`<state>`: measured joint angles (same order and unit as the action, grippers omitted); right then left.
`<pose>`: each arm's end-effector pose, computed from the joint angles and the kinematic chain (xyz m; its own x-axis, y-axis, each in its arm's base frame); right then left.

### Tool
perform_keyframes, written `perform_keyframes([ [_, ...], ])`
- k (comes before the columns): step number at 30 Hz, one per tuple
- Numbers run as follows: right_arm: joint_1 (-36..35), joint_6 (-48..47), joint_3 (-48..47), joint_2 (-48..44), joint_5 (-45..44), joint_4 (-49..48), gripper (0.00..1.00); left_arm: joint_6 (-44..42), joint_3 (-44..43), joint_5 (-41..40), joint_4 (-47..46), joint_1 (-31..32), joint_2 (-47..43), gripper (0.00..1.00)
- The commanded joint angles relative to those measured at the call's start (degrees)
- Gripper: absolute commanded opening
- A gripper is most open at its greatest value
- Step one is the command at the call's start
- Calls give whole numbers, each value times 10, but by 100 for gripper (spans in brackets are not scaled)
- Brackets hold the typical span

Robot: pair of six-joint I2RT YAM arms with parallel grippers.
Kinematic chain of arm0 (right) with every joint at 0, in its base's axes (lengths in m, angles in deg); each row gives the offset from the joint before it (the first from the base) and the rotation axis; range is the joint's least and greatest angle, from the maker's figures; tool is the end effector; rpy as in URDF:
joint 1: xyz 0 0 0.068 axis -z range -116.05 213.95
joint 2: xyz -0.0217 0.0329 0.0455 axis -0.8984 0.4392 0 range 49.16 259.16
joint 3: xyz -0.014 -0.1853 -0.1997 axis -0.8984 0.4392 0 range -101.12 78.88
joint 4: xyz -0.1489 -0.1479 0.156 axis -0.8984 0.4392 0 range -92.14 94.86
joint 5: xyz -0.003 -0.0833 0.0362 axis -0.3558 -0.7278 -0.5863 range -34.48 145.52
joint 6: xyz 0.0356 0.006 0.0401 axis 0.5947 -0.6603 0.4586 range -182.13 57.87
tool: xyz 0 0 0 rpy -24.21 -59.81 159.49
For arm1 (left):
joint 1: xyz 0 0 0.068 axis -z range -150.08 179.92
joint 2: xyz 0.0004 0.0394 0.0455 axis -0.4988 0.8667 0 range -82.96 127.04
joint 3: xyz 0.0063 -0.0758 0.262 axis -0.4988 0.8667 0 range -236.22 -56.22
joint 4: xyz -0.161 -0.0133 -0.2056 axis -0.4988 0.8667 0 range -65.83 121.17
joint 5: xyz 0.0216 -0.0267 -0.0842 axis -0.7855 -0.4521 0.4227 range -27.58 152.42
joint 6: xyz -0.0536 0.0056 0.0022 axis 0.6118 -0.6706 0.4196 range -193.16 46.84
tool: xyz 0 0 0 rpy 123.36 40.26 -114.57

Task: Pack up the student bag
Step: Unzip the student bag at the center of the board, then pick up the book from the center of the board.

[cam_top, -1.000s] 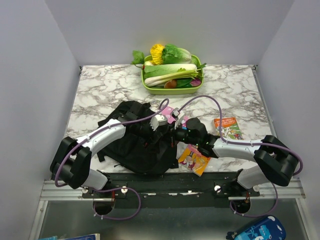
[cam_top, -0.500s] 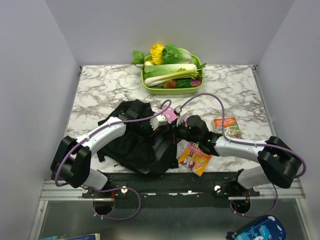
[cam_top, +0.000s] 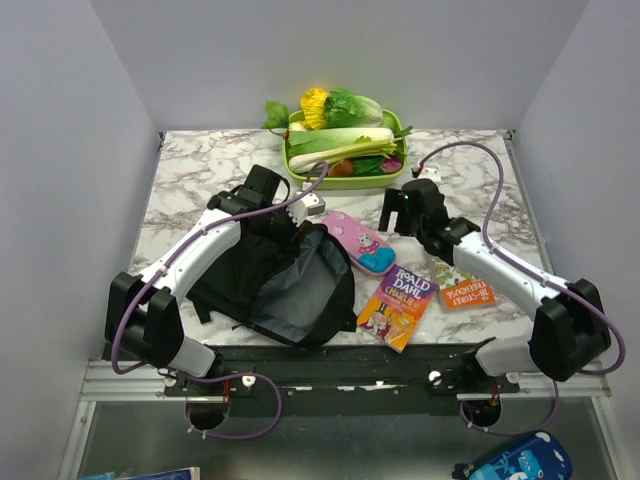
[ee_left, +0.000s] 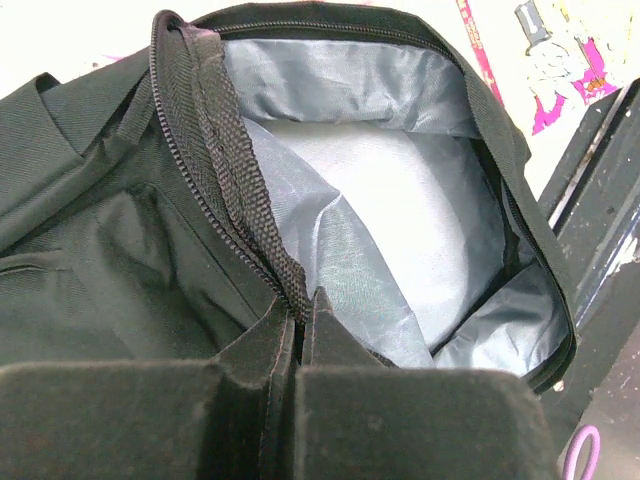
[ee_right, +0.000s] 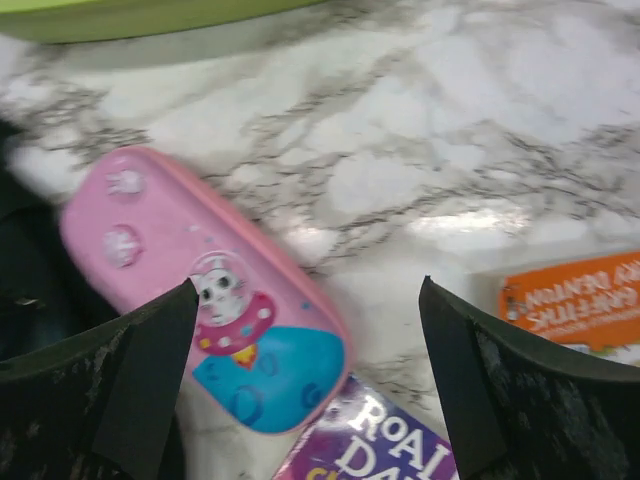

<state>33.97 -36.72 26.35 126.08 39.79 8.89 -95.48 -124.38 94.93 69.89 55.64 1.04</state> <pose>0.2615 0.1398 0.2613 -0.5778 0.1436 -0.8035 -0.0462 0.9771 0.2078 0.2566 -0.1449 0.2754 -0.5062 0.5995 -0.6201 0.8528 0.4551 -0.2562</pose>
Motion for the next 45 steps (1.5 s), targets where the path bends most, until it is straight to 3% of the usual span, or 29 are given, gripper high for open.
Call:
perform_keyframes([
  [1, 5, 32, -62, 79, -174, 229, 100, -15, -29, -38, 7, -4, -24, 0],
  [7, 7, 85, -100, 147, -237, 353, 100, -19, -79, -53, 46, -10, -17, 0],
  [12, 12, 109, -85, 157, -255, 377, 100, -28, -87, -35, 47, -15, -23, 0],
  [16, 38, 102, -71, 165, -246, 358, 100, -25, -87, -25, 42, -16, -25, 0],
  [23, 93, 36, -74, 177, -123, 281, 100, -30, -76, -24, 38, -18, -42, 0],
  [27, 112, 11, -99, 215, -111, 287, 100, -32, -80, -25, 38, -19, -53, 0],
  [31, 124, -11, -93, 234, -86, 270, 94, -32, -78, -24, 27, -19, -62, 0],
  [33, 143, -14, -90, 229, -62, 265, 89, -30, -77, -19, 24, -19, -65, 0],
  [36, 171, -26, -89, 229, -31, 259, 71, -29, -80, -13, 25, -19, -68, 0],
  [37, 174, -26, -87, 228, -23, 255, 59, -30, -80, -14, 25, -19, -71, 0],
  [45, 189, -42, -82, 227, 56, 238, 14, -36, -59, -20, 22, -19, -91, 0],
])
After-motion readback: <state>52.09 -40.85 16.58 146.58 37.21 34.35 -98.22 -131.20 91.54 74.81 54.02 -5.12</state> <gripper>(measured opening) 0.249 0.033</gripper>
